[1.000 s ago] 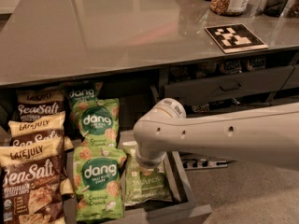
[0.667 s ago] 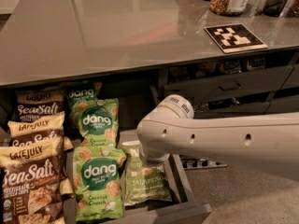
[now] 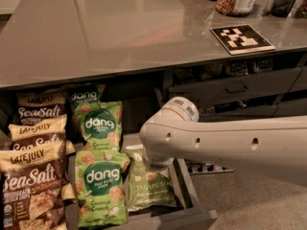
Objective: Pick green jalapeno chip bag from top drawer and place on counter
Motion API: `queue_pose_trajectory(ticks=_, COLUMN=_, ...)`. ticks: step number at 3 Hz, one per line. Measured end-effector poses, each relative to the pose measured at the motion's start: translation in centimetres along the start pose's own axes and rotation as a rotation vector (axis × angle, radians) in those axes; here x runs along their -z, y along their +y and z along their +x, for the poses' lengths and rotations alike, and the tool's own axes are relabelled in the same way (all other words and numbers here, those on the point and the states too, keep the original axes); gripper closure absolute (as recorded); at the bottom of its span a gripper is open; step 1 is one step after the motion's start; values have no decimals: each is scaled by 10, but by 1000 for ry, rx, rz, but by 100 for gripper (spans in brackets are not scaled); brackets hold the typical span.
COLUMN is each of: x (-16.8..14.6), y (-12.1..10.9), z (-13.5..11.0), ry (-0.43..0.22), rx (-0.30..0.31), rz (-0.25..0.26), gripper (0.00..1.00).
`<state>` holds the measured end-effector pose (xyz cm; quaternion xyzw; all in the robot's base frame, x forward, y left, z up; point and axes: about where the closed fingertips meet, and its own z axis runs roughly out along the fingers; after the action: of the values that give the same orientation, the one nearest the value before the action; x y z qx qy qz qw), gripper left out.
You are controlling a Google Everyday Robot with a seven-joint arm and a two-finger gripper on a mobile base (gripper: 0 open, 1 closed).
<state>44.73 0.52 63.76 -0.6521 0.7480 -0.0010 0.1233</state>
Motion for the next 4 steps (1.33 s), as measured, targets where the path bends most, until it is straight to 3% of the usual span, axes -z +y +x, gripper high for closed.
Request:
queue_pose_trajectory(ticks=2, x=0, y=0, z=0, ry=0, rx=0, rz=0, gripper=12)
queue_pose_trajectory(ticks=3, x=-19, y=5, z=3, ry=20, rx=-18, rz=-34, gripper=0)
queue_pose_trajectory(ticks=4, x=-39, y=9, z=7, ry=51, rx=-24, rz=-79, gripper=0)
